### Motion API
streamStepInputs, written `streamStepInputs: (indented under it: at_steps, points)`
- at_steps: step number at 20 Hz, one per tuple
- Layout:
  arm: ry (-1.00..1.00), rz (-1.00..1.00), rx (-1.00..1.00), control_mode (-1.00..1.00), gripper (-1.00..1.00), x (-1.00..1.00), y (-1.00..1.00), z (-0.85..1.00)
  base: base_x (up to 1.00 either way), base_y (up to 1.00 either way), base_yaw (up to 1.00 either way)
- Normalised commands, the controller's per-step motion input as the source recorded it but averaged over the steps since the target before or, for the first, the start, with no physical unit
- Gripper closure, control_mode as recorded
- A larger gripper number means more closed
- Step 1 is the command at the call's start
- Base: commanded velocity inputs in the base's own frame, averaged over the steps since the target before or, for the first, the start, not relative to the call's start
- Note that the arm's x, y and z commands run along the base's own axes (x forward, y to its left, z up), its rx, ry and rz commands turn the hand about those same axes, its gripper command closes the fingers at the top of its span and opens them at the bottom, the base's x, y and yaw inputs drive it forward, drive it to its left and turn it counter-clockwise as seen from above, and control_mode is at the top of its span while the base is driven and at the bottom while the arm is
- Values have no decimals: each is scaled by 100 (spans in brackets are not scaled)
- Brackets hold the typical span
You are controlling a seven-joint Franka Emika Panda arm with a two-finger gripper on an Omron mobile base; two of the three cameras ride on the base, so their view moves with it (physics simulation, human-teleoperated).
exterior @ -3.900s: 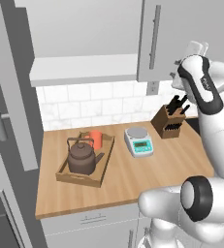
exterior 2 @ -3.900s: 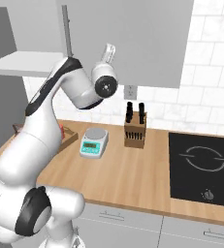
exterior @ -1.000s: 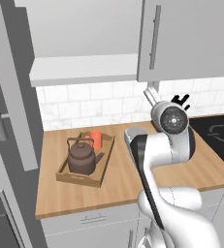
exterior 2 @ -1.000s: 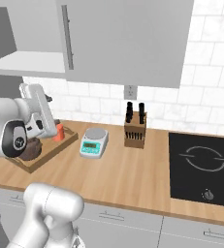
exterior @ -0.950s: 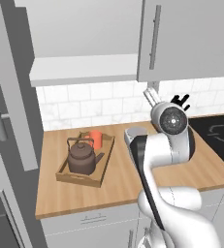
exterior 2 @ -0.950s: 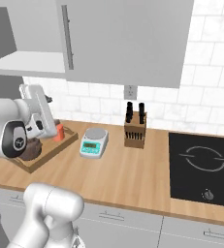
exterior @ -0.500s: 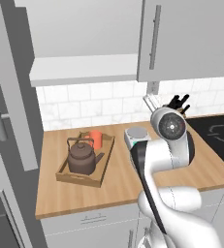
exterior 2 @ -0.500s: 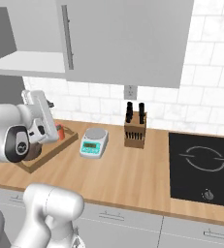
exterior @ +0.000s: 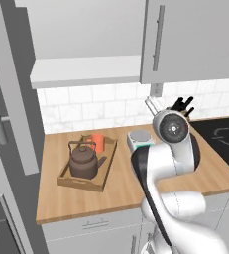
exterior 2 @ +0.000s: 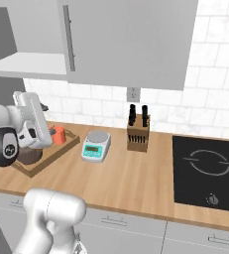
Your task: Pick the kettle from the counter and place it on the tray. Then pick the mug from the cabinet and place it on the tray. Then close the cabinet doors.
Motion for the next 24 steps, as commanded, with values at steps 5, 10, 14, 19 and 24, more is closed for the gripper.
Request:
streamStepInputs:
  at_steps: [5, 10, 14, 19, 24]
  points:
    - [-22, 7, -14, -100, -100, -34, 29, -19, 0, 0, 0]
    - [-26, 7, -22, -100, -100, -25, 59, -6, 0, 0, 0]
    - [-34, 16, -18, -100, -100, -52, 33, 21, 0, 0, 0]
    - [-35, 15, -19, -100, -100, -76, 14, 43, 0, 0, 0]
    - [-25, 13, -22, -100, -100, -79, 37, 16, 0, 0, 0]
